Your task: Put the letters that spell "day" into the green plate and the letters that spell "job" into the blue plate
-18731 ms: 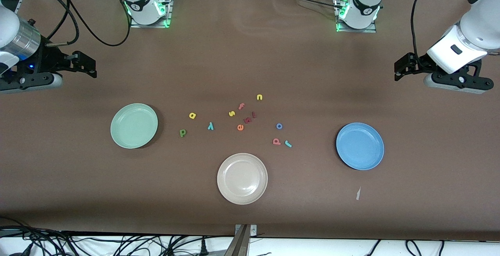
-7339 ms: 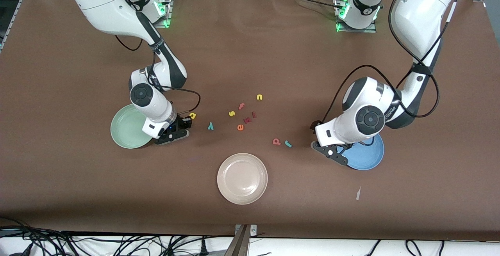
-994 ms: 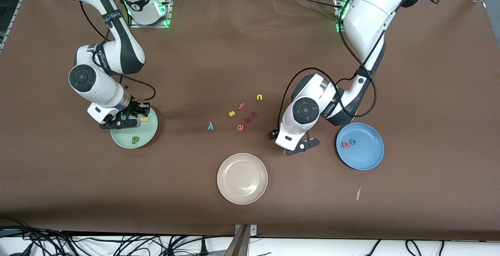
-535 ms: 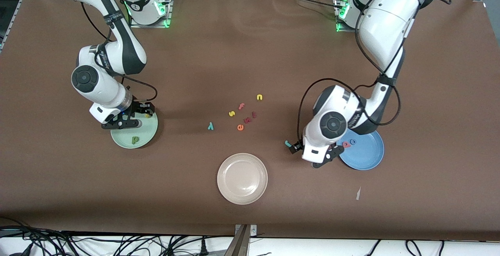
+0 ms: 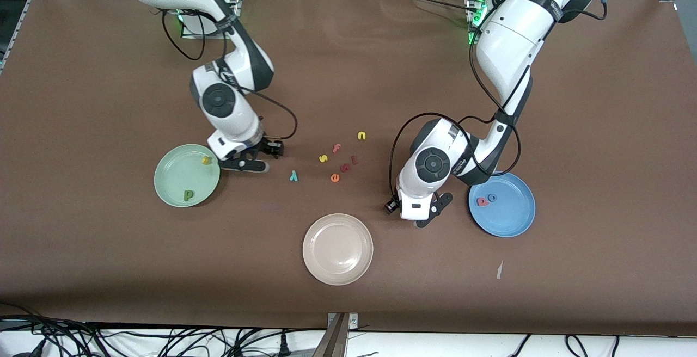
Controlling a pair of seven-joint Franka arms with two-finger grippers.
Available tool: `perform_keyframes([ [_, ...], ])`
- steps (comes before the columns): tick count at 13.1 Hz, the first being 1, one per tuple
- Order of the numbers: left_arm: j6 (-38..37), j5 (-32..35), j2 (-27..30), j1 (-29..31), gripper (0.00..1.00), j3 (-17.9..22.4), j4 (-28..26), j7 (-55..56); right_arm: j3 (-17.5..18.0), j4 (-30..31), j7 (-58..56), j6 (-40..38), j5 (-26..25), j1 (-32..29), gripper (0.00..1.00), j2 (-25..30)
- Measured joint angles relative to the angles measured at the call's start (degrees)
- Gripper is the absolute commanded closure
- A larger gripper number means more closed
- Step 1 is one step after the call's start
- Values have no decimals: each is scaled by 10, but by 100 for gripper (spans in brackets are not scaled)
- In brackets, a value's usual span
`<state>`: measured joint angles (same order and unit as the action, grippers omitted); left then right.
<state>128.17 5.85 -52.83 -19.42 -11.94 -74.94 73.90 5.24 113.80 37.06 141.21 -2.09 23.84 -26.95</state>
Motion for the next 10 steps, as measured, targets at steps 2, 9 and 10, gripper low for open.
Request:
perform_keyframes([
  [2,0,0,-3,0,62,0,0,1,0,-17,31,11,-4,17,28,-23],
  [9,0,0,-11,-3,100,0,0,1,-2,-82,38,24,-24,27,30,-78],
  [10,0,0,-11,-3,100,0,0,1,-3,-90,38,24,-30,31,30,-85],
])
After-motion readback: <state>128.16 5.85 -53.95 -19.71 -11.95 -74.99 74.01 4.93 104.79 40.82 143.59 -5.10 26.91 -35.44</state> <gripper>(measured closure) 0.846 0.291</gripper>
